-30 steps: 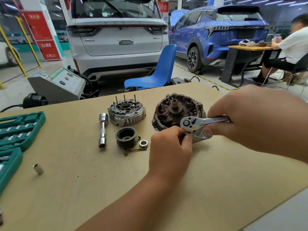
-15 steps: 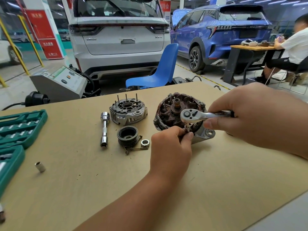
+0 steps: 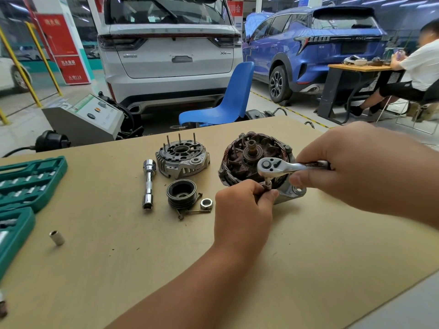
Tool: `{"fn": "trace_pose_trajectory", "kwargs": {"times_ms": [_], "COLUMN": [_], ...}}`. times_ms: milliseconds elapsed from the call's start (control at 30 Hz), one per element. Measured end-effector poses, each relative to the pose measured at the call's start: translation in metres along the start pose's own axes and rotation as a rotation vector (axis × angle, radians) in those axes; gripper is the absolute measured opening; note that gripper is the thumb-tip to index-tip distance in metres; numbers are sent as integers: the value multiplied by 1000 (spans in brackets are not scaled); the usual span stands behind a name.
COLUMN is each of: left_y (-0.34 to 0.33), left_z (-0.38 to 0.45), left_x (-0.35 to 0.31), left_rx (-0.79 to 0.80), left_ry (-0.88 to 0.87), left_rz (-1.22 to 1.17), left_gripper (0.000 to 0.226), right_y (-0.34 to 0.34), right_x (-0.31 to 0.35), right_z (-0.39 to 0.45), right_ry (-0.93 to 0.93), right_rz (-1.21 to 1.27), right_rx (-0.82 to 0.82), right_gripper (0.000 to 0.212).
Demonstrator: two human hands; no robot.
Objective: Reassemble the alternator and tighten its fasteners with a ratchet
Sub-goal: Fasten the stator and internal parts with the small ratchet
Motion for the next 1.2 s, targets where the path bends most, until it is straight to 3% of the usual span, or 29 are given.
{"fn": "trace_pose_trajectory", "kwargs": {"times_ms": [233, 533, 767, 1067, 1200], "left_y": [1, 1, 2, 5, 3], "left_z": [1, 1, 2, 1, 0], "left_x": [-2, -1, -11, -21, -20], "left_rx": [-17, -6, -21, -42, -27], "left_ry": [-37, 7, -63, -109, -124], "left_rz": [14, -49, 84, 177, 212], "left_gripper": [17, 18, 27, 40, 23], "right_y": [2, 6, -1, -26, -13], "right_x": [7, 22, 33, 31, 28], "right_z": [-1, -1, 3, 6, 6], "right_ry": [2, 28, 88, 185, 212], "right_rz": [-32, -126, -138, -249, -308], "right_rx": [30, 57, 65, -61, -80], "right_gripper": [26, 45, 48, 38, 23]}}
Point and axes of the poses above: each hand's wrist, its own z-axis towards the middle knuckle, its own y-axis out of the back of the hand, x = y × z, the point moved 8 cm from there along z, towards the middle knuckle, and after that the axes turned 7 degrees about -z, right-handed, at the moved point
